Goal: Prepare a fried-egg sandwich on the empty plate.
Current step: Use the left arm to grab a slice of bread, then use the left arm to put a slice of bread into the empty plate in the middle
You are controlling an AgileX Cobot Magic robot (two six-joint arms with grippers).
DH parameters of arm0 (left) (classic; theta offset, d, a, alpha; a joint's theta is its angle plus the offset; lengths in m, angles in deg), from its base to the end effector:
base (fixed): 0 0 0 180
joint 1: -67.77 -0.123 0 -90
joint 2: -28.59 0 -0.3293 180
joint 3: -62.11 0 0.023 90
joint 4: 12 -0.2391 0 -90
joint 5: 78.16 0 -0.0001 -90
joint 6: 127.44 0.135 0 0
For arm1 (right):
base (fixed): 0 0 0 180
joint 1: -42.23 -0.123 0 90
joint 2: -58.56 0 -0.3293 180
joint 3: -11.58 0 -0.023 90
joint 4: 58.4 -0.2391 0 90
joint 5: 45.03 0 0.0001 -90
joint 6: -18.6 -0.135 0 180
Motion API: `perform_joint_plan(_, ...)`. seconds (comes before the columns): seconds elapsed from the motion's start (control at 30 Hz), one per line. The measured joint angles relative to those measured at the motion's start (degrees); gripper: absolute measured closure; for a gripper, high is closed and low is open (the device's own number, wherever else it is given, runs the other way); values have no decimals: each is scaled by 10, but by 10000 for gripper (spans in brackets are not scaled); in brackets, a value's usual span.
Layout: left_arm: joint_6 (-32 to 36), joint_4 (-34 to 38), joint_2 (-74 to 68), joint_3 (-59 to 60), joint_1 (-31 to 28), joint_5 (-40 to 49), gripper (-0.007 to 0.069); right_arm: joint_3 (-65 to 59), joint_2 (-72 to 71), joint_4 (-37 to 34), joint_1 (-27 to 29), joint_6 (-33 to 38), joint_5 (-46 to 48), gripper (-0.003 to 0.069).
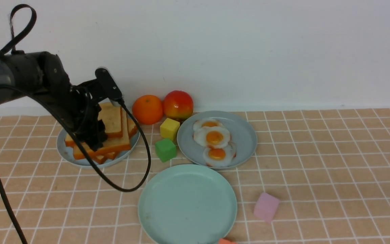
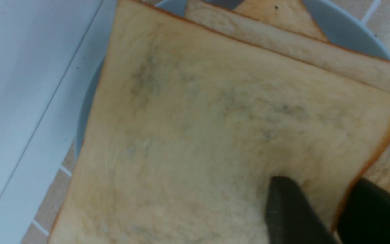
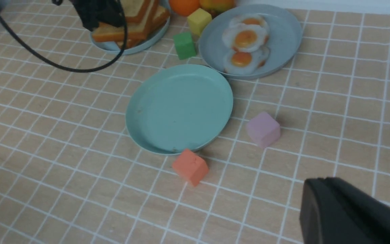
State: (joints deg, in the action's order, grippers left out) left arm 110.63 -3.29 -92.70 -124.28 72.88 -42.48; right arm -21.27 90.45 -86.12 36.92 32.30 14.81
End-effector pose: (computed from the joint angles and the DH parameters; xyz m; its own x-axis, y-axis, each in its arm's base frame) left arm 0.4613 -0.0532 0.2078 -0.4417 0.8164 -0.3719 0.7553 0.5621 0.3370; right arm 0.0270 0.0571 0.3552 -0.5276 -0.0316 -0.8489 -0.4164 0.8806 0.2261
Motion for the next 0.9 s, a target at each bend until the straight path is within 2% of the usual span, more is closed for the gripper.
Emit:
perform_joint_plan(0.07, -6, 0, 3, 0, 1, 2, 512, 0, 0, -2, 0, 0, 3, 647)
perform_joint_plan(0.1, -17, -3, 11, 0, 3, 7, 584, 0, 0, -2, 0, 0, 9, 645)
perform_joint_plan(0.13, -26, -6, 16, 0, 5, 12, 605, 0, 0, -3, 0, 1, 12, 645)
perform_joint_plan(0.23, -77, -15, 44, 1, 14, 41, 609, 0, 0, -4, 0, 4, 16, 645)
perform_joint_plan(0.37, -210, -22, 105, 2, 71, 76, 610, 0, 0, -4, 0, 11, 20, 645)
perform_joint_plan(0.4, -216, -22, 105, 2, 76, 76, 610, 0, 0, -4, 0, 12, 20, 645)
perform_joint_plan(0.47, -269, -31, 131, 20, 148, 83, 610, 0, -1, -4, 0, 17, 21, 644)
perform_joint_plan(0.57, -307, -57, 133, 57, 239, 85, 610, 0, -1, -2, 0, 20, 24, 641)
perform_joint_plan(0.6, -309, -60, 131, 63, 245, 84, 610, 0, -1, -3, 0, 20, 24, 641)
perform_joint_plan(0.67, -338, -87, 120, 94, 301, 65, 610, 0, -1, 1, 0, 21, 25, 637)
perform_joint_plan(0.77, -368, -120, 103, 109, 346, 37, 610, 0, -1, 1, 0, 21, 29, 633)
perform_joint_plan(0.9, -386, -142, 78, 110, 375, 17, 610, 0, -1, 5, 0, 22, 37, 625)
